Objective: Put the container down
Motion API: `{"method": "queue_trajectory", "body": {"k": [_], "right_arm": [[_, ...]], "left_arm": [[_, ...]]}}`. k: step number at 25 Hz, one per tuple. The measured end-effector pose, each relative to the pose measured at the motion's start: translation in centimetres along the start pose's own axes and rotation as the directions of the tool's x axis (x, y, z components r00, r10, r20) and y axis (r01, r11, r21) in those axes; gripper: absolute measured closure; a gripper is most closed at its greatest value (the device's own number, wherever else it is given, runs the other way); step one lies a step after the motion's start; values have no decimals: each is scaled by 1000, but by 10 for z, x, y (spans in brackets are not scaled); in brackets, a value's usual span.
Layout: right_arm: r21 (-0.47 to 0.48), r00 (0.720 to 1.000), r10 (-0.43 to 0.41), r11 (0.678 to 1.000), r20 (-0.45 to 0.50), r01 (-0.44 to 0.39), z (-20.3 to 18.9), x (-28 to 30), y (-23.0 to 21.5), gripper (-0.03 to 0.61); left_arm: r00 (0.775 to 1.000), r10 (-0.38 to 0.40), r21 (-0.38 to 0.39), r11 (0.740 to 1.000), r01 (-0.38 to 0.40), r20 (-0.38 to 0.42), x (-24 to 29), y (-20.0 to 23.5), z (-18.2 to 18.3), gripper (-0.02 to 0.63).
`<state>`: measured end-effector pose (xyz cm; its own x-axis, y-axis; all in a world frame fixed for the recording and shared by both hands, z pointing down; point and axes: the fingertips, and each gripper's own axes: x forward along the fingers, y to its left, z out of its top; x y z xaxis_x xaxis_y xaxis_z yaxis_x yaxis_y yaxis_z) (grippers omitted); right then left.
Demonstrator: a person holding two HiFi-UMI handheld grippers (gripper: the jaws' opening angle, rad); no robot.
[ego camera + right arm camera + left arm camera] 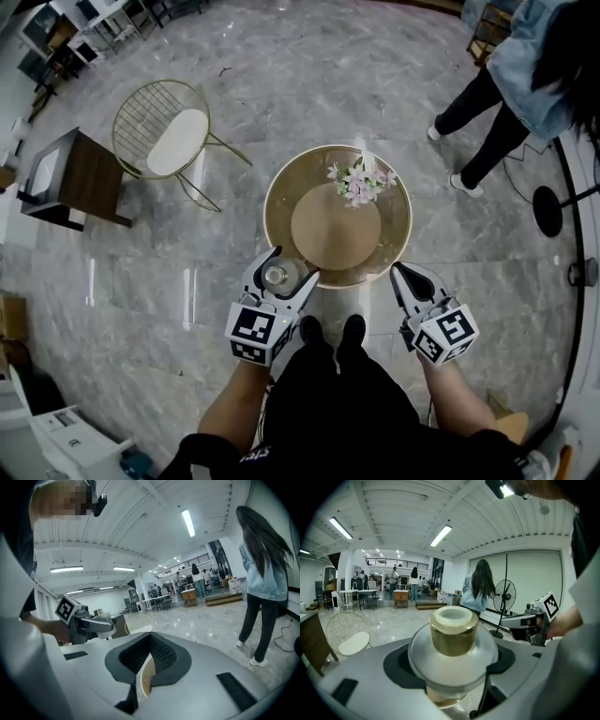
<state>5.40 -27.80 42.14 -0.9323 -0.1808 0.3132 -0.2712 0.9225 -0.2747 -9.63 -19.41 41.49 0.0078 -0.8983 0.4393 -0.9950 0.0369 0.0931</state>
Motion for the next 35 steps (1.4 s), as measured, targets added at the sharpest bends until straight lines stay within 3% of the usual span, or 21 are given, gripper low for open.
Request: {"method": "queue_trajectory", "body": {"k": [8, 15, 25, 35], "right_arm": [[25, 998, -64, 998, 25, 63, -8, -15, -21, 565], [43, 988, -154, 987, 3, 154, -58, -25, -67, 565], [22, 996, -86, 996, -30, 87, -112, 13, -132, 565], [52, 992, -115, 992, -61, 118, -198, 52, -182, 565]], "left_arm": [[997, -74, 22, 997, 74, -17, 41, -27, -17, 272], [989, -140, 45, 989, 143, -57, 92, -53, -60, 272], [991, -99, 40, 994, 103, -95, 184, -58, -122, 272], [986, -108, 28, 993, 113, -128, 252, -62, -198, 272]]}}
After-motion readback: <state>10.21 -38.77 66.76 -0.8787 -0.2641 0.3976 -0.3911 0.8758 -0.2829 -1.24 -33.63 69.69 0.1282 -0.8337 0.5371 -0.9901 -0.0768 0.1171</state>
